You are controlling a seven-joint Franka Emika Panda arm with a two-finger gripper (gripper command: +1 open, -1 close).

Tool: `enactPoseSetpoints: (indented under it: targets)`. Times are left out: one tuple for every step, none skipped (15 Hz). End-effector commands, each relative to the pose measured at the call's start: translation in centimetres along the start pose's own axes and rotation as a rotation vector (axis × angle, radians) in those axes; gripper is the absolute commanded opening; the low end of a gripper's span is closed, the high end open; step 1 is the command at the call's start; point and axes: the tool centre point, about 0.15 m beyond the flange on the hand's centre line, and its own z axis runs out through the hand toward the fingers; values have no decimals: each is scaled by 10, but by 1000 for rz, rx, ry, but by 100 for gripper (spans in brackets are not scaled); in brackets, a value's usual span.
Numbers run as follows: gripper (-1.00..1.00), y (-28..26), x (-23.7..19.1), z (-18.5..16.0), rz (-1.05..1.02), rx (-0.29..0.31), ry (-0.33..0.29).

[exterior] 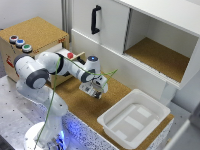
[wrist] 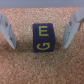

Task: Go towards the purple block and grasp it

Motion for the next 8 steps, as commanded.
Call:
enactPoseSetpoints:
  targets:
    - [-100,4,9,19,17,-55,-35]
    - [-100,4,7,16,24,-52,-40]
    - [-100,4,5,13,36,-53,-45]
    - [-100,4,3,9,48,-48,-46]
    - [-100,5,0,4,60,-57,-44]
    - [-100,7,-3,-5,80,-68,-37]
    - [-100,8,-4,-13,93,-72,-30]
    - [-100,11,-4,-25,109,-71,-18]
